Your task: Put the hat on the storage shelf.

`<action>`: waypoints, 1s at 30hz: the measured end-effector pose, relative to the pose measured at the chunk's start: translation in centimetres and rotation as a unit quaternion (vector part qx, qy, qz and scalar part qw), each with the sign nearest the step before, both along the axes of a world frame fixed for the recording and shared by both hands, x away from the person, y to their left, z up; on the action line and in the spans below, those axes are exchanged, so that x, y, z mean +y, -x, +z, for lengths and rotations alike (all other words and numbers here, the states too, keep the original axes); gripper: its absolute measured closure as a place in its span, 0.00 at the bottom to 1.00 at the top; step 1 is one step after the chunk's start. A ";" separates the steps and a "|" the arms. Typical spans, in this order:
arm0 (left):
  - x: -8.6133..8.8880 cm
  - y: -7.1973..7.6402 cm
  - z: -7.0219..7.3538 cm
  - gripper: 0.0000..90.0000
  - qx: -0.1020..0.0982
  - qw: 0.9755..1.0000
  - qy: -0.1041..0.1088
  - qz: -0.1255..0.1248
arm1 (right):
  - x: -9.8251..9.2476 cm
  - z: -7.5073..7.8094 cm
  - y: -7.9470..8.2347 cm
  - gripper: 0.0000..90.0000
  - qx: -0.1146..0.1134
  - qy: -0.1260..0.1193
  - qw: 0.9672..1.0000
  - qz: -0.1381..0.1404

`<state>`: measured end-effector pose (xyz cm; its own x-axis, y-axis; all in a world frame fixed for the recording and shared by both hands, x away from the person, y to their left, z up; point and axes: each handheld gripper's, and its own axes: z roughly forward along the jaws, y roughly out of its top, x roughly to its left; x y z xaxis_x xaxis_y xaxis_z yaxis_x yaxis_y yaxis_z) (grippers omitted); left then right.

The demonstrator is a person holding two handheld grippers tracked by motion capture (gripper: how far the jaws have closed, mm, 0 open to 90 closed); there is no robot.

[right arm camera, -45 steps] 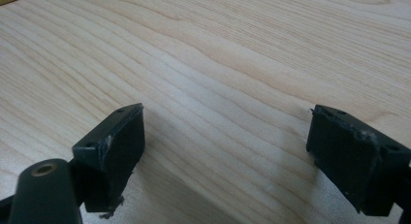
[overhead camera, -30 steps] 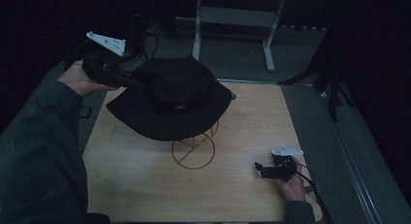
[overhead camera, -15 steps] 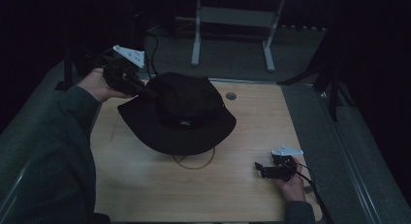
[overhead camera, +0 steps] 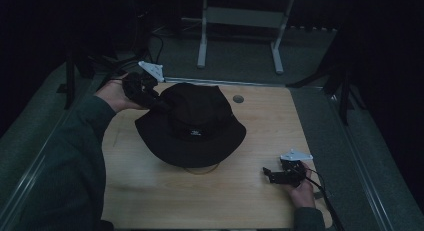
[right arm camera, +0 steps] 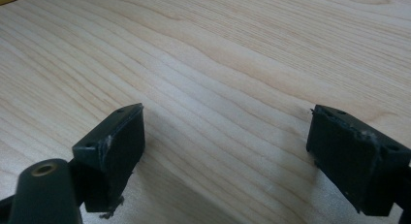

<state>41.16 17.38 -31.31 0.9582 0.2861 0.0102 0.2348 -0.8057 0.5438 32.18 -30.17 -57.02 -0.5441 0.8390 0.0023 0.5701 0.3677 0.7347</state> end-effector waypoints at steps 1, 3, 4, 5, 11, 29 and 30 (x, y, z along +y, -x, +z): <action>-0.2 0.0 -0.2 0.82 0.001 1.000 -0.002 0.001 | 0.0 0.0 0.0 0.15 0.000 0.000 1.000 0.000; -0.3 -0.1 -0.5 0.76 0.003 1.000 -0.004 0.002 | 0.0 0.0 0.0 0.15 0.000 0.000 1.000 0.000; -0.3 -0.1 -0.6 0.74 0.004 1.000 -0.002 0.003 | 0.0 0.0 0.0 0.15 0.000 0.000 1.000 0.000; -0.4 -0.1 -0.7 0.71 0.006 1.000 0.001 0.005 | 0.0 0.0 0.0 0.15 0.000 0.000 1.000 0.000; 0.0 0.0 -0.6 0.56 0.008 1.000 0.025 0.010 | 0.0 0.0 0.0 0.15 0.000 0.000 1.000 0.000; 2.1 0.8 0.1 0.22 -0.029 0.997 0.038 0.067 | 0.0 0.0 0.0 0.15 0.000 0.000 1.000 0.000; 2.3 0.9 0.0 0.22 -0.030 0.996 0.040 0.070 | 0.0 0.0 0.0 0.15 0.000 0.000 1.000 0.000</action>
<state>40.29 19.65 -31.27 0.9073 0.4188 0.0373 0.3071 -0.7208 0.6214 32.18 -30.17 -57.03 -0.5439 0.8391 0.0025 0.5702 0.3674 0.7348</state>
